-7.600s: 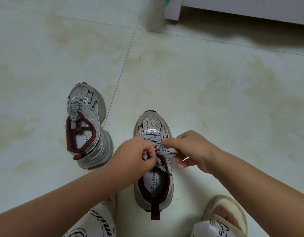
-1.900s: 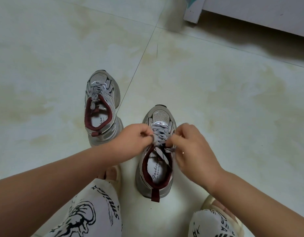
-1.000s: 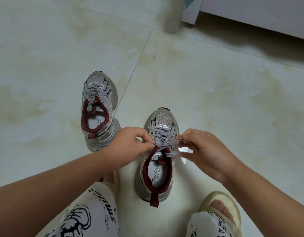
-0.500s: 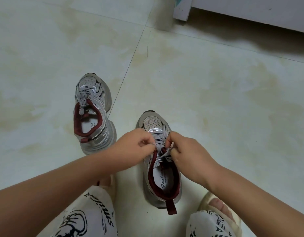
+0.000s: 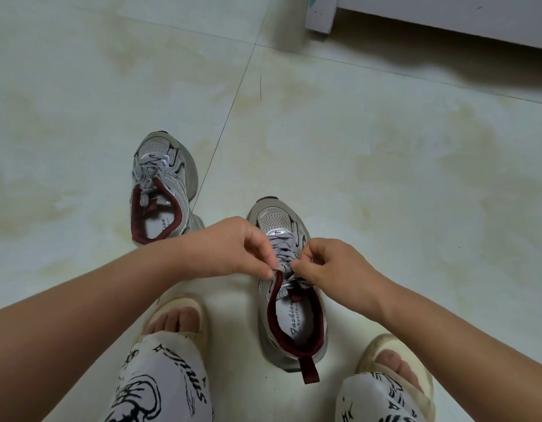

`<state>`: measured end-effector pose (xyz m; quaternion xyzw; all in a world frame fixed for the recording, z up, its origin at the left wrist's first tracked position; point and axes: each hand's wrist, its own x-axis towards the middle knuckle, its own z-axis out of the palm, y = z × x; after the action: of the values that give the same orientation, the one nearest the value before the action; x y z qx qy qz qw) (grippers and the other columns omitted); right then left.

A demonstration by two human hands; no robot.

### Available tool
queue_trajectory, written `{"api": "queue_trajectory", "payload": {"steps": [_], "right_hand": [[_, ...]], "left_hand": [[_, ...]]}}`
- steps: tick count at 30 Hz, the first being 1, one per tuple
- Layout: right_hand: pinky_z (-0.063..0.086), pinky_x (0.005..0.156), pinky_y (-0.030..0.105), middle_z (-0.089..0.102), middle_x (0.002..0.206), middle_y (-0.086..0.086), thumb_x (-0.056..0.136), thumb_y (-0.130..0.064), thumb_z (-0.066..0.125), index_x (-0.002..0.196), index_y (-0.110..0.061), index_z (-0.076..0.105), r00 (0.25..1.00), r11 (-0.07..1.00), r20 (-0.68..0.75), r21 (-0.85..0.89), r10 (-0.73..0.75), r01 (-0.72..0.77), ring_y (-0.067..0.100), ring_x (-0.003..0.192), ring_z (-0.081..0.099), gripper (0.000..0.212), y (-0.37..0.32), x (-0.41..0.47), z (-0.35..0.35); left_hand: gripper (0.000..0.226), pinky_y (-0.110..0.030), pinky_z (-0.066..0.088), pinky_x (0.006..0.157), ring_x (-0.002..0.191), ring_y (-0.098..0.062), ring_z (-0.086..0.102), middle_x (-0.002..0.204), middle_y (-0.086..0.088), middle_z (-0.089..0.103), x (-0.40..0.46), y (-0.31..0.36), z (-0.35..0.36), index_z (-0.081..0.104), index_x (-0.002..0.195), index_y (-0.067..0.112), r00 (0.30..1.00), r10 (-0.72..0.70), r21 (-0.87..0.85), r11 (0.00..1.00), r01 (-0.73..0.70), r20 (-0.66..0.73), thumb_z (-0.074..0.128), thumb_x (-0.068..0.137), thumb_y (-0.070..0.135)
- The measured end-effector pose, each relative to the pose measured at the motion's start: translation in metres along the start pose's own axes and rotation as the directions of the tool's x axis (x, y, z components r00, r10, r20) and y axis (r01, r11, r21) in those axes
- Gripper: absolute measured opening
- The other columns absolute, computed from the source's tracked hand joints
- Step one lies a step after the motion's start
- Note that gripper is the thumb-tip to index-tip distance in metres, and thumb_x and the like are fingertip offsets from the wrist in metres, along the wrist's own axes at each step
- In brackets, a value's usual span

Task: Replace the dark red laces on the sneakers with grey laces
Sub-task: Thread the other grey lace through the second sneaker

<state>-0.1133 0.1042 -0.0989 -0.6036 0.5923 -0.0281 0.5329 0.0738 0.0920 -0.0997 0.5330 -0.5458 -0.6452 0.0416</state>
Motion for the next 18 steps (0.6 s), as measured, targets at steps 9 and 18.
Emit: {"api": "queue_trajectory", "payload": {"steps": [9, 18], "right_hand": [[0.034, 0.056, 0.023, 0.047, 0.061, -0.006, 0.083, -0.019, 0.062, 0.06, -0.021, 0.042, 0.997, 0.987, 0.066, -0.153, -0.038, 0.048, 0.009, 0.057, 0.041, 0.03, -0.004, 0.0, 0.001], [0.036, 0.05, 0.02, 0.046, 0.058, -0.002, 0.081, -0.011, 0.06, 0.059, -0.018, 0.043, 0.996, 1.0, 0.091, -0.014, 0.023, -0.021, 0.011, 0.053, 0.042, 0.029, -0.001, -0.001, -0.003]], "left_hand": [[0.015, -0.031, 0.03, 0.054, 0.053, -0.01, 0.037, 0.059, 0.003, 0.045, 0.008, 0.001, 0.04, 0.038, 0.078, 0.017, 0.9, 0.183, 0.444, 0.896, 0.012, -0.395, 0.048, 0.082, 0.008], [0.01, -0.034, 0.04, 0.071, 0.073, -0.018, 0.047, 0.076, -0.01, 0.058, -0.002, -0.003, 0.019, 0.065, 0.069, 0.022, 0.988, -0.022, -0.026, 0.999, 0.018, -0.156, 0.054, 0.07, 0.021]]}}
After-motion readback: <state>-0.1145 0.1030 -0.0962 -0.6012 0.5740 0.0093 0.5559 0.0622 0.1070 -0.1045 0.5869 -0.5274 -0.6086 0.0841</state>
